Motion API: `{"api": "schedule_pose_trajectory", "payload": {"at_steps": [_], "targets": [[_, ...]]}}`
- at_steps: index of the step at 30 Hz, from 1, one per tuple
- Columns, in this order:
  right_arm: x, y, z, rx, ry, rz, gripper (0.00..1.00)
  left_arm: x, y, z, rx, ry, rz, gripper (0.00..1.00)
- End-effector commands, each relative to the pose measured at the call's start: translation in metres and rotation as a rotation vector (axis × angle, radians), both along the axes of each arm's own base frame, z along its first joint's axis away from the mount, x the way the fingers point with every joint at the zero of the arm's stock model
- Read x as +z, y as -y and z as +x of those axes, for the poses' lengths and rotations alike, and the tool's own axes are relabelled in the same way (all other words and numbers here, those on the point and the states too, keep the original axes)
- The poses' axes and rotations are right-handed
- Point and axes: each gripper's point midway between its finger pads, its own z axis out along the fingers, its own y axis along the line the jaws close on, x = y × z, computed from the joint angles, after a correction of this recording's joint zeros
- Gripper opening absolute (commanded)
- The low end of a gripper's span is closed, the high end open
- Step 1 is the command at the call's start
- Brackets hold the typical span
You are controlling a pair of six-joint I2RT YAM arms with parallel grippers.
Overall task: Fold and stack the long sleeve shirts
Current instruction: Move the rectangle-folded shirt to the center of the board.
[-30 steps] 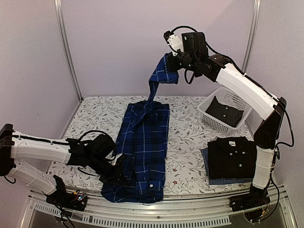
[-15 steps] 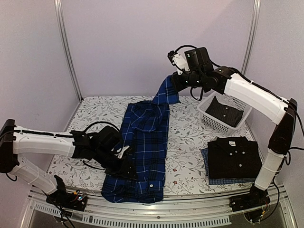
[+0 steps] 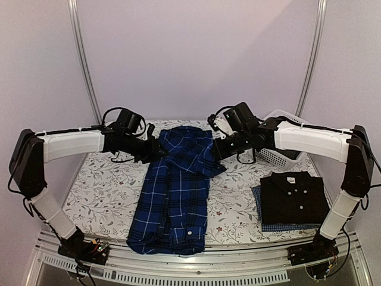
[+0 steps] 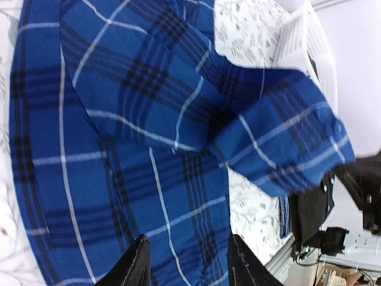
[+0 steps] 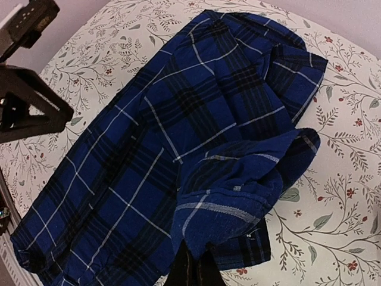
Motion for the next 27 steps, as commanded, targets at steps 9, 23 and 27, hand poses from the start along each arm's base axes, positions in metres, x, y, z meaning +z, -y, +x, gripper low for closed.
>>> {"api": "schedule_pose_trajectory", "payload": {"at_steps": [9,23,27], "targets": [[-0.080,-0.042,0.018,-0.017,-0.173,0.040,0.00,-0.070,0.006,0.126,0.040,0.039,0.001,0.41],[-0.126,0.000,0.102,-0.156,-0.200,-0.025,0.00,-0.143,-0.018,0.184,0.170,-0.078,0.046,0.40],[-0.122,0.005,0.123,-0.173,-0.179,-0.058,0.00,-0.147,-0.021,0.196,0.205,-0.090,0.036,0.40]]}}
